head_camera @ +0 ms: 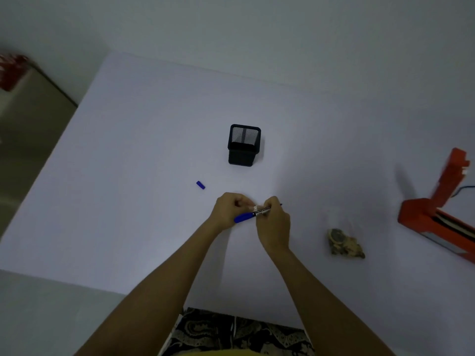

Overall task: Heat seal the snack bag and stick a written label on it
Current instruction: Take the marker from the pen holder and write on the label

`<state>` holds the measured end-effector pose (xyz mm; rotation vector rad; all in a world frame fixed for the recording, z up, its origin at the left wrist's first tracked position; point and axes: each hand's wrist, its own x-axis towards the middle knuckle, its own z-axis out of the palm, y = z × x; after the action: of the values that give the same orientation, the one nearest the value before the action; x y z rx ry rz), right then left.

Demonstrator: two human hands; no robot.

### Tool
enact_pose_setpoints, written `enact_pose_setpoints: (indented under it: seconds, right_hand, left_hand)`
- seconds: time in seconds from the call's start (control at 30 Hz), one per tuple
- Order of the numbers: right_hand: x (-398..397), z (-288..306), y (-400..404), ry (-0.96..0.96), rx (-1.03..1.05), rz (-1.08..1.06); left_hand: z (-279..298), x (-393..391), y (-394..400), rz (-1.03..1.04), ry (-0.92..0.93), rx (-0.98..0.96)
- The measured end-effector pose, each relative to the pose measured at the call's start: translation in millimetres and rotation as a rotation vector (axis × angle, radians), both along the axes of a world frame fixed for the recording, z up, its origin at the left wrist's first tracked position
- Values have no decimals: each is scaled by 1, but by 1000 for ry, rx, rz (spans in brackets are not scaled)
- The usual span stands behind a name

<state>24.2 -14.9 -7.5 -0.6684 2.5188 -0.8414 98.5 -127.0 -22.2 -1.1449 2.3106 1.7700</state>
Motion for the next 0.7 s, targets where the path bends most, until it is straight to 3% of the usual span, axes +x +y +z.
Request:
enact_pose_setpoints:
  seconds: [0.1, 0.23, 0.53, 0.7]
  right_hand:
    - [-1, -10, -3, 69, -43, -15]
    - [-6, -19, -17, -81, -216, 33]
    - [-14, -39, -17, -195, -220, 43]
    - [-16, -43, -13, -232, -248, 70]
  left_hand:
    - [-8, -9, 4, -11, -13, -149]
    - [-26, -13, 5, -73, 26, -301]
    - [-40, -6, 13, -103, 158, -636]
    - [-63, 25, 29, -160, 164, -666]
